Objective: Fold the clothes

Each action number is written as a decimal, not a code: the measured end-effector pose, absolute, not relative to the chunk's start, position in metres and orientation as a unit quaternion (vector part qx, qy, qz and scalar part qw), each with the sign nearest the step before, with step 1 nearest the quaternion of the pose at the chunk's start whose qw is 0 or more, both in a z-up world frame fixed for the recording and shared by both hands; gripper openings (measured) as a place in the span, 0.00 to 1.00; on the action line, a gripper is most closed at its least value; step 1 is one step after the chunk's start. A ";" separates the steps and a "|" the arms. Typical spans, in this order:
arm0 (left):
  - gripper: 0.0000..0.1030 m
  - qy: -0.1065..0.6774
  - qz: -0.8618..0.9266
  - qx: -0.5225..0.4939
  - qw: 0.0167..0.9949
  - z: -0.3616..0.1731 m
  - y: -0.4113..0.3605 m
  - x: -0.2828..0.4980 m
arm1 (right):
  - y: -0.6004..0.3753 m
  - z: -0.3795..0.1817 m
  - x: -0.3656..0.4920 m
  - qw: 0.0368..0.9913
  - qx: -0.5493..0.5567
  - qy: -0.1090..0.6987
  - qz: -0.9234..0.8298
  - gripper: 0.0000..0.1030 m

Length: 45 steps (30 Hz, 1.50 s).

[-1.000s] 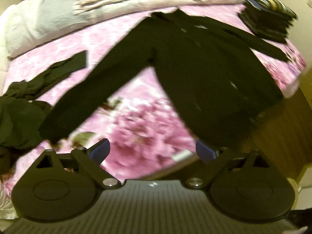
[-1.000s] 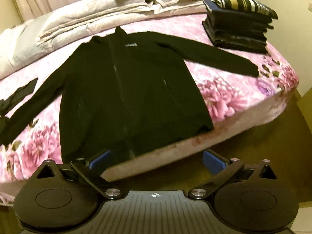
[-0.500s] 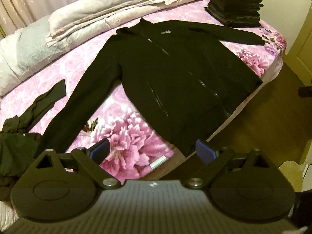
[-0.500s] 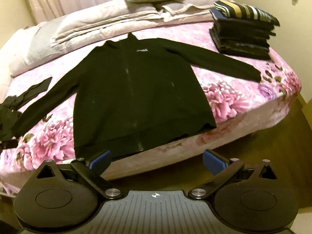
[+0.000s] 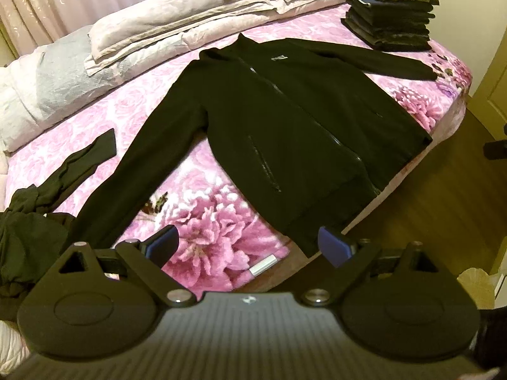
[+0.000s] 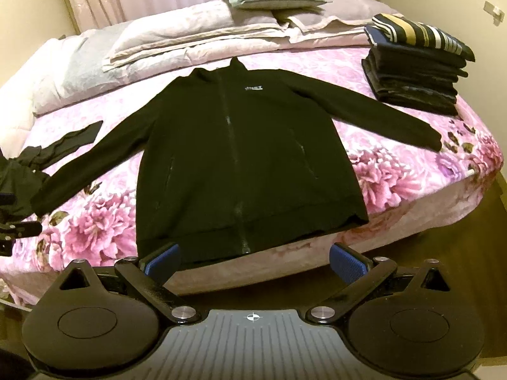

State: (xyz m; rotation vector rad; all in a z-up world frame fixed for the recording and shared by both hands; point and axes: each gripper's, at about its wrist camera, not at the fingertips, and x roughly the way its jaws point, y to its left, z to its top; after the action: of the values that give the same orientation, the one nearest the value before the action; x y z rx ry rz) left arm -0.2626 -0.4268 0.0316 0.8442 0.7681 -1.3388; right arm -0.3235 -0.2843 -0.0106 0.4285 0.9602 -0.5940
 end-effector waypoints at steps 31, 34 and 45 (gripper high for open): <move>0.90 0.373 -0.490 0.342 0.710 0.021 -0.363 -0.177 | -0.228 -0.037 -0.234 0.865 0.084 0.479 -0.129 1.00; 0.90 0.381 -0.463 0.334 0.727 0.018 -0.347 -0.148 | -0.191 -0.042 -0.194 0.881 0.020 0.470 -0.052 0.99; 0.90 0.413 -0.415 0.317 0.746 -0.036 -0.323 0.009 | -0.053 -0.129 0.001 0.866 -0.155 0.450 0.151 0.61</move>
State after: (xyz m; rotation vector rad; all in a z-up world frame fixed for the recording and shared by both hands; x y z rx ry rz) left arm 0.0093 -0.3228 -0.0364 0.6944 0.9030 -0.9088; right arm 0.0006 -0.0527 -0.1293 -0.3249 0.9429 0.3152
